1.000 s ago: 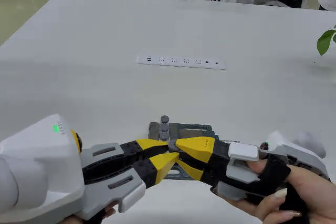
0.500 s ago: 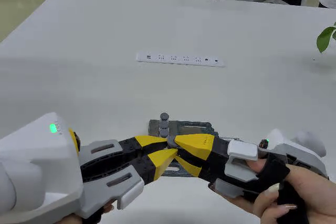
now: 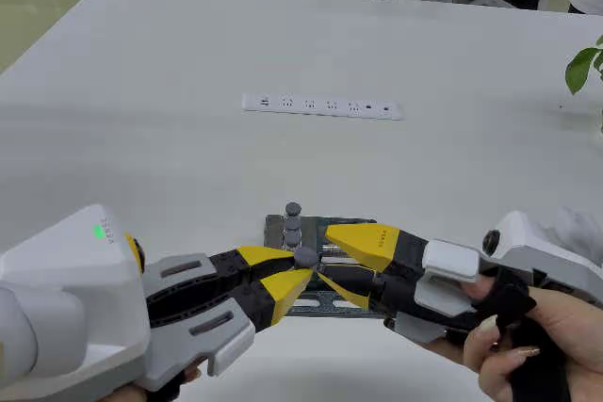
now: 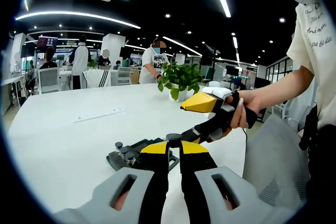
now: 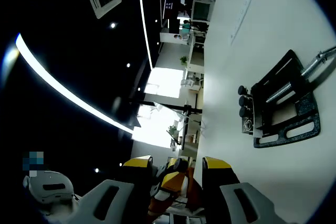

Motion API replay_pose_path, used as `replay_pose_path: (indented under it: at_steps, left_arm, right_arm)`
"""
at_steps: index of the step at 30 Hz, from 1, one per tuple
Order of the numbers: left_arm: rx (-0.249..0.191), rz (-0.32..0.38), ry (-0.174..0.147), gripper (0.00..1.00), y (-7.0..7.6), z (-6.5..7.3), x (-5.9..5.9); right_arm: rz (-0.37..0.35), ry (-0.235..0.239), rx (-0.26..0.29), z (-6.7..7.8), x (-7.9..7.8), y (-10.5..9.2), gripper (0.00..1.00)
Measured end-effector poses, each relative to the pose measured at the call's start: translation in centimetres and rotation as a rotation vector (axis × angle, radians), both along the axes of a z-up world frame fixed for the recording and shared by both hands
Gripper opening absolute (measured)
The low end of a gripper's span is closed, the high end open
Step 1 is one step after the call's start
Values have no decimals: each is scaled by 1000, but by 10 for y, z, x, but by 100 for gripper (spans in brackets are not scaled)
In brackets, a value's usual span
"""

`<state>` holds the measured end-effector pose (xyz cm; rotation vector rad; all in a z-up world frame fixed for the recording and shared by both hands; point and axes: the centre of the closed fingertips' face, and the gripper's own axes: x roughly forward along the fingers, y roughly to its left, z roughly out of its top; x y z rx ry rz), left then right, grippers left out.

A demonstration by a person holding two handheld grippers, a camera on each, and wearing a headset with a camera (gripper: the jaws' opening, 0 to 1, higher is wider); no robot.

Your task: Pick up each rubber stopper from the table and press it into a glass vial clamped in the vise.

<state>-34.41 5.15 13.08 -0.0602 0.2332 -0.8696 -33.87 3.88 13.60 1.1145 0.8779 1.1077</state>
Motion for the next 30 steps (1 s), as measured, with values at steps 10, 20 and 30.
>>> replay_pose_path:
  at_steps: [10,20,30]
  left_arm:
    - [12,-11,17,4,-1,-6,-3]
    - [30,-28,30,4,-1,-11,-6]
    - [58,-66,25,4,-10,-15,-12]
  right_arm:
    - [185,-433,-257,13,1,0,44]
    - [480,-888,-550,10,-6,1,40]
    - [814,-1153,-717,-4,-16,-2,29]
